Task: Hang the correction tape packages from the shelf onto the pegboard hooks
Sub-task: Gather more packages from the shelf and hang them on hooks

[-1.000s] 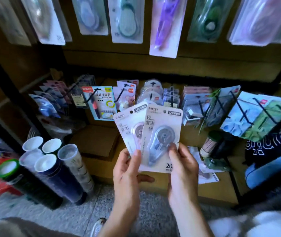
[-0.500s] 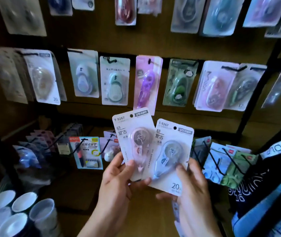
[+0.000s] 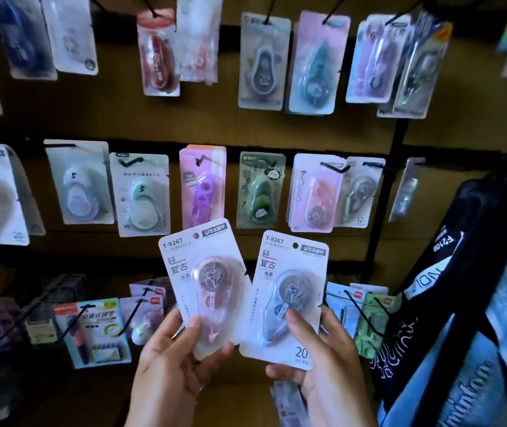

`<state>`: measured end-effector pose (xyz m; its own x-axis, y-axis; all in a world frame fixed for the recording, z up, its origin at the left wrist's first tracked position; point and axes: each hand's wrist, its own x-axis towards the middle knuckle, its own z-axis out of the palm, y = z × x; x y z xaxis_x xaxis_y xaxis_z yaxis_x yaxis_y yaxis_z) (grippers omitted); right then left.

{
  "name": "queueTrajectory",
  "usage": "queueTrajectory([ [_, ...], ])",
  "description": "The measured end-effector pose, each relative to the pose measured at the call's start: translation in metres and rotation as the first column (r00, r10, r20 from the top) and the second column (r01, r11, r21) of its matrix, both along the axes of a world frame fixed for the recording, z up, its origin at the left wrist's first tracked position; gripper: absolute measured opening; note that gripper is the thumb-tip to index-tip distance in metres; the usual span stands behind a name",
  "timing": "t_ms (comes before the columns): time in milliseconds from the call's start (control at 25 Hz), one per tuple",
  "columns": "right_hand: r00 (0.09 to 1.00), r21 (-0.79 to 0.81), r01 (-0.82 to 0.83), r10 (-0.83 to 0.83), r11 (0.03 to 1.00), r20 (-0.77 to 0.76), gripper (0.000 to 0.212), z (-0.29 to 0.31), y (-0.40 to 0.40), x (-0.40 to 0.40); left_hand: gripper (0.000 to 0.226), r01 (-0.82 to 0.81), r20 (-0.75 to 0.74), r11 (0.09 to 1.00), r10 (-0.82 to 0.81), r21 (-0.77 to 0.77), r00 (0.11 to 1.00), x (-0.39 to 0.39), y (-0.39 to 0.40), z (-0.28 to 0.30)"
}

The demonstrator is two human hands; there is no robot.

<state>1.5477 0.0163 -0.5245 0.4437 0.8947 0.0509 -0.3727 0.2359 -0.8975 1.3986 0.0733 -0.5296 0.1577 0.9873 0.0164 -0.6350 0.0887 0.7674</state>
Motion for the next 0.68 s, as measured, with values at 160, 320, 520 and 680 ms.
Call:
queueTrajectory([
  [160, 0.999, 0.035, -0.017, 0.016, 0.999, 0.028, 0.037, 0.003, -0.006, 0.007, 0.029, -0.01, -0.035, 0.999, 0.012, 0.031, 0.999, 0.004, -0.004, 0.002],
  [320, 0.997, 0.076, -0.047, 0.043, 0.996, 0.058, 0.038, 0.009, 0.002, -0.002, 0.028, -0.031, -0.071, 0.999, 0.034, 0.043, 0.997, -0.006, -0.005, 0.007],
  [520, 0.994, 0.133, -0.052, 0.038, 0.99, 0.103, 0.037, 0.018, 0.017, -0.018, 0.03, -0.071, -0.072, 0.992, 0.079, 0.104, 0.994, -0.032, -0.006, 0.015],
  [680, 0.993, 0.128, -0.024, 0.009, 0.991, 0.114, 0.028, 0.024, 0.015, -0.007, 0.03, -0.038, -0.106, 0.989, 0.054, 0.141, 0.993, -0.025, -0.006, 0.022],
])
